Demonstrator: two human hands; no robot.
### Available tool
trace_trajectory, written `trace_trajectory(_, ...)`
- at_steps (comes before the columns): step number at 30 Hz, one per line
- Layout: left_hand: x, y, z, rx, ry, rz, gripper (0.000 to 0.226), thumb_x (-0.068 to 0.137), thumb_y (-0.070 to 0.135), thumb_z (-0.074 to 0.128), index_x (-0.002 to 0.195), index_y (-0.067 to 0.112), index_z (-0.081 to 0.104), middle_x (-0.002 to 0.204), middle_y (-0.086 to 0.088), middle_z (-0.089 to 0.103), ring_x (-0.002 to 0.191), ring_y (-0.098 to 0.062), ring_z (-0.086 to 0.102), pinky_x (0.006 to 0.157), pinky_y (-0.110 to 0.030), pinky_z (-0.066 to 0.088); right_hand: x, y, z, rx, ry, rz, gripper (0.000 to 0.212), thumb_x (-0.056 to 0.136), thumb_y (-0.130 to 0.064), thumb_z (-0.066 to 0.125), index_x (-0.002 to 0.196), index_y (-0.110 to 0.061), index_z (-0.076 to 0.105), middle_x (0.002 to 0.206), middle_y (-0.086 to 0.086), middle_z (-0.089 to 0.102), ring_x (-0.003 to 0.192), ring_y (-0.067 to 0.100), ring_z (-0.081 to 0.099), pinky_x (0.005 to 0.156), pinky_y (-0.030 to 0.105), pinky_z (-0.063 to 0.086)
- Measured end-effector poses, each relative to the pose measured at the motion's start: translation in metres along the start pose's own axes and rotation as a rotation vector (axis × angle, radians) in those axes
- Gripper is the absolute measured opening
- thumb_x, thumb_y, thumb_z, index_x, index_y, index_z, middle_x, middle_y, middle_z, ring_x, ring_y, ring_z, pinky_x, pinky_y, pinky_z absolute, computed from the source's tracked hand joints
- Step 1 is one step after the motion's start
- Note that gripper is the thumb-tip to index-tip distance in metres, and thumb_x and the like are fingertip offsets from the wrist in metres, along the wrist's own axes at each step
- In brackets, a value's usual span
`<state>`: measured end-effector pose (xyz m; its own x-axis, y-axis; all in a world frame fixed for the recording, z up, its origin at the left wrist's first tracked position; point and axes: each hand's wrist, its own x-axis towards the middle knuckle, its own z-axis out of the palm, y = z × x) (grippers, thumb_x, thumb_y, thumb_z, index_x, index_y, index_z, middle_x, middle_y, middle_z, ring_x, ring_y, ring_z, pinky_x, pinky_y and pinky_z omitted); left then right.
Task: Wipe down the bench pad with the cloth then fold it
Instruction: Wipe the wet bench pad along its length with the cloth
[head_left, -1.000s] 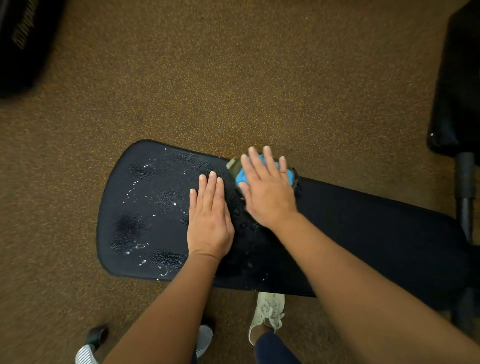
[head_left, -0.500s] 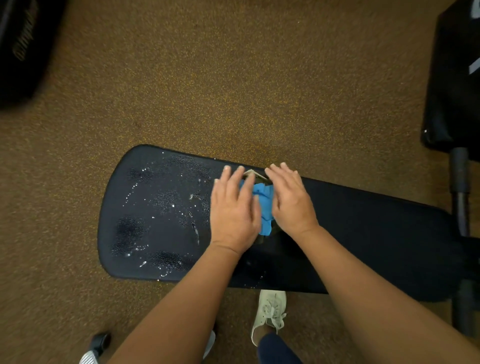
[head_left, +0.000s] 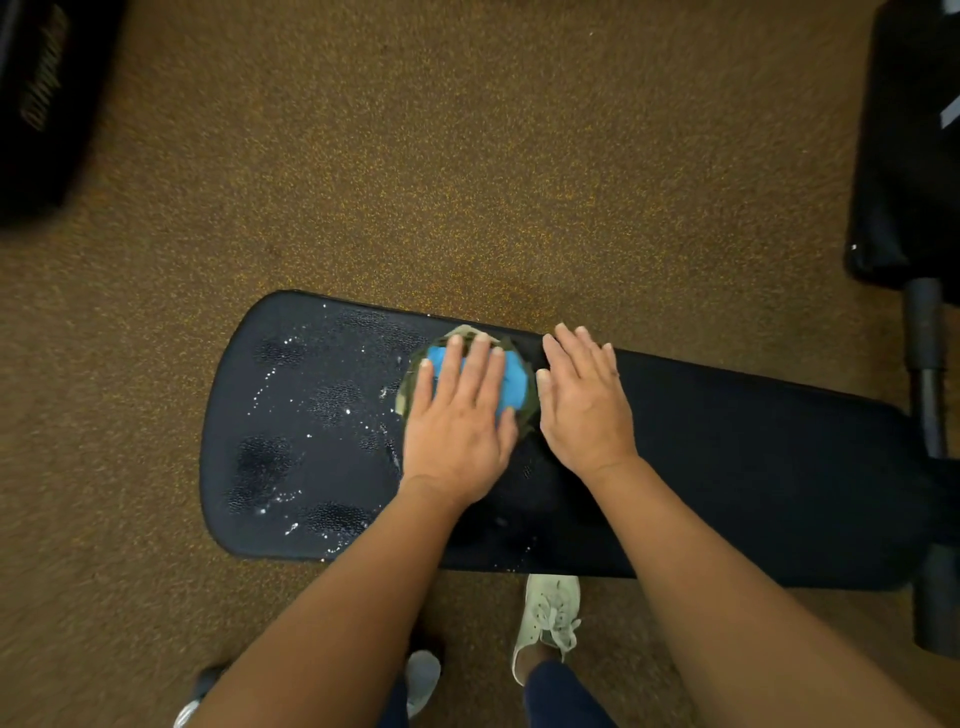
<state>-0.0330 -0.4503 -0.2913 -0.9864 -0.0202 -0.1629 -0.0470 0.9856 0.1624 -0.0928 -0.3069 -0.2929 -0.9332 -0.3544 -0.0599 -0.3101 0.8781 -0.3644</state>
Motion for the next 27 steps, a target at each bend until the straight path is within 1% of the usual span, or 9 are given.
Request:
trace_trajectory(5,-0.005,0.006,0.001,-0.027,-0.009,-0.187,0.062,0.093,0.044,0.031,0.150,0.020,0.028,0.158,-0.009,0.022,0.145,-0.036,0.014,0.111,-0.064,0.012,0.002,-0.008,0.001,-0.055,-0.029,0.028,0.053,0.097,-0.033,0.025,0.137,-0.006,0.047,0.145,0.014,0.043,0.139,0.032,0.033,0.114,0.049,0.018)
trace_trajectory(8,-0.006,0.000,0.001,0.034,-0.038,-0.051,0.062,0.094,0.052,0.031,0.149,0.024,0.029,0.158,-0.011,0.022,0.144,-0.040,0.014,0.108,-0.069,0.011,0.002,-0.010,0.005,-0.070,-0.029,0.025,0.053,0.097,-0.033,0.026,0.138,-0.007,0.046,0.146,0.015,0.041,0.139,0.033,0.032,0.114,0.050,0.017)
trace_trajectory(11,-0.001,-0.035,-0.004,0.136,-0.050,0.120,0.061,0.095,0.055,0.027,0.150,0.028,0.027,0.158,-0.005,0.022,0.145,-0.035,0.013,0.106,-0.072,0.010,-0.001,-0.008,0.007,-0.088,-0.026,0.016,0.052,0.097,-0.034,0.028,0.140,-0.007,0.043,0.149,0.015,0.038,0.140,0.033,0.029,0.115,0.050,0.016)
trace_trajectory(12,0.001,-0.040,-0.005,0.134,-0.035,0.108,0.060,0.095,0.054,0.027,0.149,0.028,0.027,0.158,-0.004,0.022,0.146,-0.034,0.013,0.106,-0.072,0.011,-0.001,-0.008,0.007,-0.095,-0.031,0.014,0.053,0.097,-0.034,0.027,0.141,-0.008,0.041,0.150,0.014,0.036,0.141,0.032,0.027,0.115,0.049,0.015)
trace_trajectory(16,-0.009,-0.009,-0.002,0.027,-0.023,-0.111,0.061,0.095,0.050,0.029,0.150,0.025,0.026,0.159,-0.008,0.019,0.146,-0.036,0.011,0.110,-0.066,0.011,-0.002,-0.009,0.005,-0.121,-0.053,0.021,0.055,0.097,-0.036,0.024,0.143,-0.009,0.038,0.152,0.013,0.033,0.143,0.031,0.024,0.116,0.048,0.013)
trace_trajectory(17,-0.015,-0.005,-0.001,0.027,-0.022,-0.105,0.061,0.095,0.050,0.030,0.149,0.023,0.027,0.158,-0.010,0.020,0.145,-0.037,0.013,0.111,-0.066,0.012,-0.001,-0.010,0.005,-0.126,-0.058,0.024,0.056,0.096,-0.036,0.024,0.143,-0.009,0.038,0.151,0.014,0.033,0.142,0.032,0.025,0.116,0.048,0.013)
trace_trajectory(21,-0.016,-0.039,-0.007,0.116,-0.042,0.086,0.061,0.095,0.053,0.028,0.149,0.024,0.032,0.156,-0.010,0.026,0.144,-0.036,0.018,0.110,-0.063,0.018,0.000,-0.010,0.005,-0.161,-0.070,0.024,0.055,0.096,-0.037,0.026,0.141,-0.009,0.040,0.148,0.016,0.037,0.140,0.034,0.028,0.115,0.050,0.015)
trace_trajectory(25,0.012,-0.034,-0.007,0.042,0.000,-0.212,0.061,0.095,0.049,0.026,0.150,0.021,0.027,0.158,-0.011,0.020,0.146,-0.036,0.010,0.113,-0.062,0.014,0.000,-0.011,0.005,-0.190,-0.067,0.027,0.055,0.096,-0.037,0.027,0.140,-0.008,0.041,0.147,0.016,0.039,0.139,0.034,0.030,0.115,0.052,0.015)
trace_trajectory(27,0.005,-0.020,-0.004,0.028,-0.004,-0.196,0.060,0.096,0.047,0.028,0.149,0.019,0.028,0.158,-0.012,0.021,0.145,-0.038,0.011,0.112,-0.063,0.013,-0.001,-0.012,0.005,-0.184,-0.064,0.031,0.055,0.095,-0.037,0.027,0.140,-0.009,0.042,0.147,0.015,0.039,0.139,0.034,0.030,0.115,0.053,0.014)
